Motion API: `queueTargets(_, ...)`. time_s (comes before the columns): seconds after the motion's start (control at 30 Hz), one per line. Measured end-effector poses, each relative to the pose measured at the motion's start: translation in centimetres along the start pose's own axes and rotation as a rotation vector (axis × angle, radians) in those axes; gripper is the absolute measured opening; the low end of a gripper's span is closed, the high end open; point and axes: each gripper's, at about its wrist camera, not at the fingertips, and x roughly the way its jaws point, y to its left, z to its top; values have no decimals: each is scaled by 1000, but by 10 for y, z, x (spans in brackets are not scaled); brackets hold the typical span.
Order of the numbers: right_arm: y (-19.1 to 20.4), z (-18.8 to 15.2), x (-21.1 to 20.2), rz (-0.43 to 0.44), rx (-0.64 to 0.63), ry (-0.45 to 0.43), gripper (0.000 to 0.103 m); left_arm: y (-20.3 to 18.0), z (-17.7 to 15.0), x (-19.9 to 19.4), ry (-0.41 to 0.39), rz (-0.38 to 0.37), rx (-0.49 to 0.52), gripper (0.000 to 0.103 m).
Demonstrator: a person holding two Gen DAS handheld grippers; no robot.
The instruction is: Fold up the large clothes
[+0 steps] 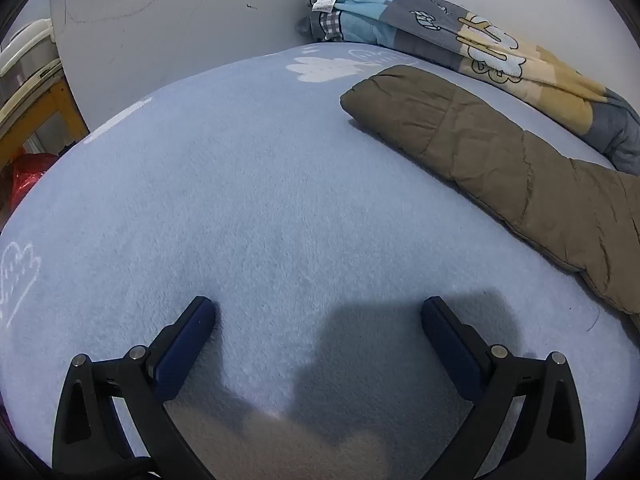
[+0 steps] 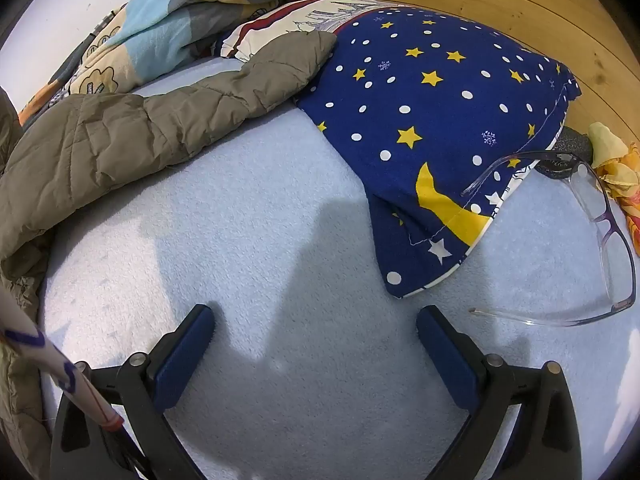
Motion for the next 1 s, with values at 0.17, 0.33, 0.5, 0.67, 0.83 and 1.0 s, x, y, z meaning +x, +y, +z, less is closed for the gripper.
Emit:
queueTargets(0.17,0,0,0,-3,-1,0,102,-1,0,1,0,2,1,103)
queueTargets(0.33,-1,1,0,4,3,6,102,1,2,0,-4,6,5,103)
queueTargets(0.5,2,5,-1,-13,-4,39,102,6,2,-3,-2,-11,-9,103)
queueTargets(0.67,4,0,-10,1,20,53,102,13,-15,-20,8,-36,-4,103)
queueTargets(0.83,3,-6,-27,-42,8,65,102,22,-29,-46,32,-62,12,103)
queueTargets(1.0,18,-8,-81,-72,-84,-15,98,32,-31,-99,-36,-60,17,103)
